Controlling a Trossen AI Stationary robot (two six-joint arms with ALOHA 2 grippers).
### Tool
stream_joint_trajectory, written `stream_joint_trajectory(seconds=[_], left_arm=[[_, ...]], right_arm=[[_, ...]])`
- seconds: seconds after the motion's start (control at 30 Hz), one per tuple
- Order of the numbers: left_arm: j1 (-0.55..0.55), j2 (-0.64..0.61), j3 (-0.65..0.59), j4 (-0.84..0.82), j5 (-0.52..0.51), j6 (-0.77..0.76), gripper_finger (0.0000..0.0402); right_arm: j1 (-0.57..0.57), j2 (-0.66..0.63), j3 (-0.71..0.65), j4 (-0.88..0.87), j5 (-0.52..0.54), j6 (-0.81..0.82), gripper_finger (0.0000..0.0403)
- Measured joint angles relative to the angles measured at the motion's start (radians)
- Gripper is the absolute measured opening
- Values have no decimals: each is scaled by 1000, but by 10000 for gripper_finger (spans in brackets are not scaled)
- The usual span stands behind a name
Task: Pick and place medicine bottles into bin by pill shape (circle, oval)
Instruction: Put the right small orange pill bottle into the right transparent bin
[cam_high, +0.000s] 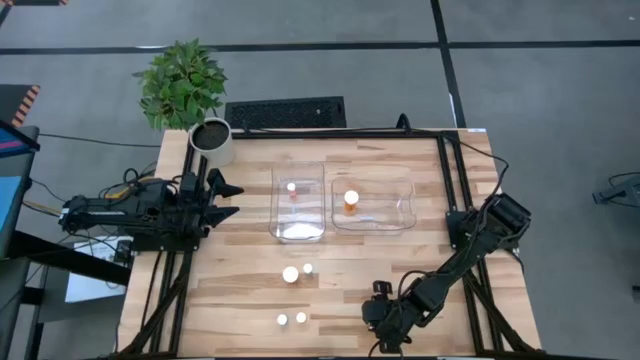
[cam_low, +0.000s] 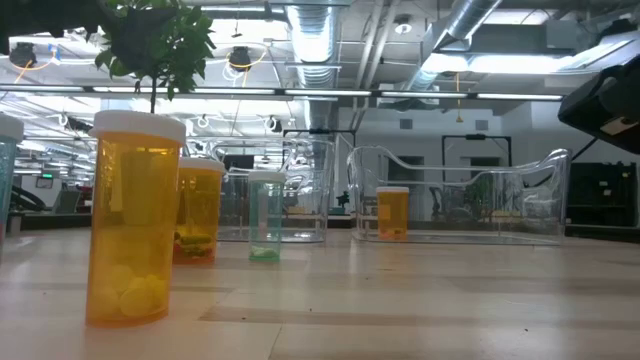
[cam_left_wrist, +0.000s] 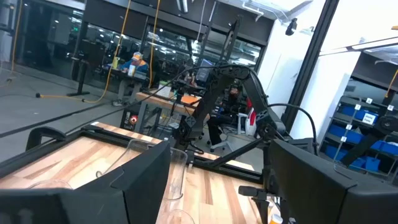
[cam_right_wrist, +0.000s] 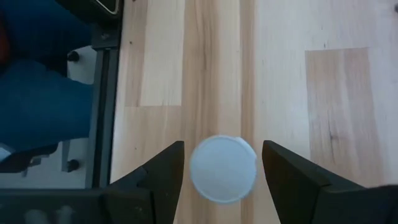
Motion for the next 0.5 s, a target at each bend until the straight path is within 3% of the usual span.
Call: stream_joint_trajectory(seconds=[0.23, 0.5], left_arm=[[0, 0, 0, 0, 0, 0, 270], [0, 0, 0, 0, 0, 0, 270]], right_arm=[[-7, -9, 0, -11, 0, 0, 222], [-7, -14, 86, -168, 0, -5, 190]])
